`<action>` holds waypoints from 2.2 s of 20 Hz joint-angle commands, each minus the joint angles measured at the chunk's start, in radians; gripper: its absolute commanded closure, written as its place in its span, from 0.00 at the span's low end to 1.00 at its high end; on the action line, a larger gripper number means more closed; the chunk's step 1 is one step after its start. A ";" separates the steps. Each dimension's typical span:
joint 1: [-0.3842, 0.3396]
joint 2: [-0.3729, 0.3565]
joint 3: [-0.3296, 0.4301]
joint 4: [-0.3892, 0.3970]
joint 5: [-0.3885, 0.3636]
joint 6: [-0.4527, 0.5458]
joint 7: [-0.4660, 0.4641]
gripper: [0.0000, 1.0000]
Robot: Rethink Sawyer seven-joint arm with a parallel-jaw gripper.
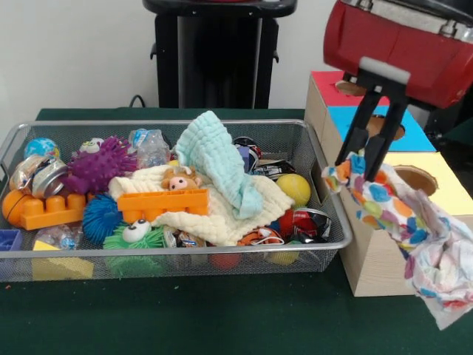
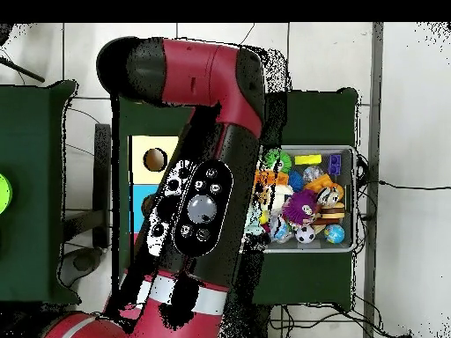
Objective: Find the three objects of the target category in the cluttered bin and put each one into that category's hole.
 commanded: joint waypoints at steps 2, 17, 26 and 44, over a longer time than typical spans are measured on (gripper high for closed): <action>0.028 0.009 0.098 0.189 -0.081 -0.034 0.032 1.00; 0.088 0.005 0.050 0.155 -0.096 0.067 0.124 1.00; 0.100 0.013 0.077 0.219 -0.067 -0.079 0.221 1.00; 0.119 -0.050 0.117 0.378 -0.050 -0.173 0.167 1.00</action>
